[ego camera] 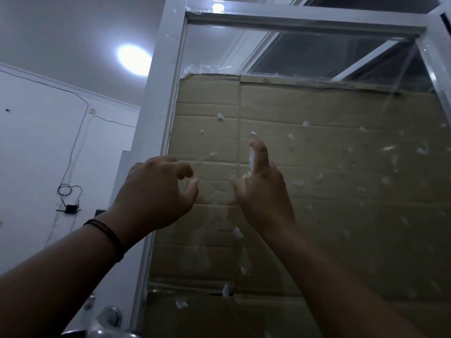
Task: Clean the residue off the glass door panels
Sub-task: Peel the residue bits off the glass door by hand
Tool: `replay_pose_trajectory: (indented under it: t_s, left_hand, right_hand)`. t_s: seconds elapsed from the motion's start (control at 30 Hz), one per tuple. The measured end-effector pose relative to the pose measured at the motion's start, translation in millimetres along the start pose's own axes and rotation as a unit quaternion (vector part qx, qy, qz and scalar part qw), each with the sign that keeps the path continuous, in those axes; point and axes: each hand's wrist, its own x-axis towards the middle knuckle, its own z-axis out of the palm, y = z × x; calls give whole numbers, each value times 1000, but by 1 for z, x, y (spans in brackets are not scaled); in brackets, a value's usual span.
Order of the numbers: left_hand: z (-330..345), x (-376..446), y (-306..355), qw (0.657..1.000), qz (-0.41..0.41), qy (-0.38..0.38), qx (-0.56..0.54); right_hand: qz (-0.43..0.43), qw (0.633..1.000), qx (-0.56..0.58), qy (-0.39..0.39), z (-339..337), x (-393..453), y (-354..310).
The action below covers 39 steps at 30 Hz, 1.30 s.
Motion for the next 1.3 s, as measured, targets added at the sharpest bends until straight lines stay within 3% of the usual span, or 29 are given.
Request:
replay_pose_trajectory:
  t_s: [0.17,0.3,0.47,0.67,1.07,1.3]
  left_hand:
    - [2,-4,-3,1000,-6,-4,-9]
    - [7,-12,2,999,-22,-22,-41]
    - [22,-41,23,973,-81,-44,-209]
    - [41,-81,49,954,-112,-60,-273]
    - [69,-114,98,931,-194,-55,-304]
    - [85,-114,149,950,-176,-54,-253]
  right_hand:
    - [10,1000,26,-8,3,0,-5]
    - [70,987,130,-69,6,-2,-10]
    - [99,976,159,-110,3,-15,-12]
    - [144,956,215,-141,-6,-42,-15]
    - [208,906,288,-229,-30,-94,25]
    - [204,901,308,-228,-59,-103,66]
